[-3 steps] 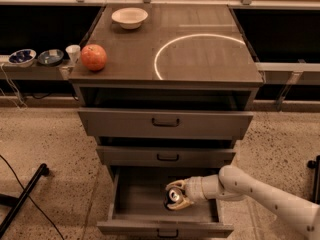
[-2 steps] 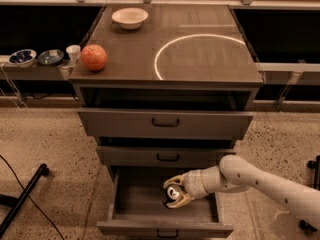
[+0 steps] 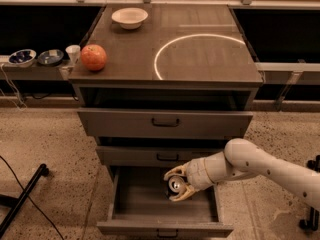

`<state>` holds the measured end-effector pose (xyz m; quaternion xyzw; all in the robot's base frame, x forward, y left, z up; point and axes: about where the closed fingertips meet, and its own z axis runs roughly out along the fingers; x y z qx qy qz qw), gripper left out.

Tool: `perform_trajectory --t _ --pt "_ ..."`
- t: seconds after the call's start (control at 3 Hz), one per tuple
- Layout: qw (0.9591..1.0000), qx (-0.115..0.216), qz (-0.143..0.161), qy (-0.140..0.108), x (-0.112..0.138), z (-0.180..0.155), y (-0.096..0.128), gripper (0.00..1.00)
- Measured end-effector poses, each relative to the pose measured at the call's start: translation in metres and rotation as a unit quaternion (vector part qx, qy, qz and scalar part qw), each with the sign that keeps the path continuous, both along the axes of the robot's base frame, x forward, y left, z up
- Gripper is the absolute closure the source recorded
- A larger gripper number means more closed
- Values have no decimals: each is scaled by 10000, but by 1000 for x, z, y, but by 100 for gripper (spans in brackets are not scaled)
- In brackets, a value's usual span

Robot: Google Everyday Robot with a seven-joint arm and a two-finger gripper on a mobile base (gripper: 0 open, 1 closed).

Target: Pick pepsi can from bottom drawer and place on counter

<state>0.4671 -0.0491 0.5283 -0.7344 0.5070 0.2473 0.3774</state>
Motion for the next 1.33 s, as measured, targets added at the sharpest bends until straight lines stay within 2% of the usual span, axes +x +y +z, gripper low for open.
perform_trajectory --t 0.33,0.67,1.0,1.33 --pt "10000 2 1 0 0 0 0 100" --pt "9996 231 -102 -97 6 38 -15 100" --pt "9991 390 -15 -165 21 139 -36 100" --pt "9989 465 64 -33 34 203 -49 100"
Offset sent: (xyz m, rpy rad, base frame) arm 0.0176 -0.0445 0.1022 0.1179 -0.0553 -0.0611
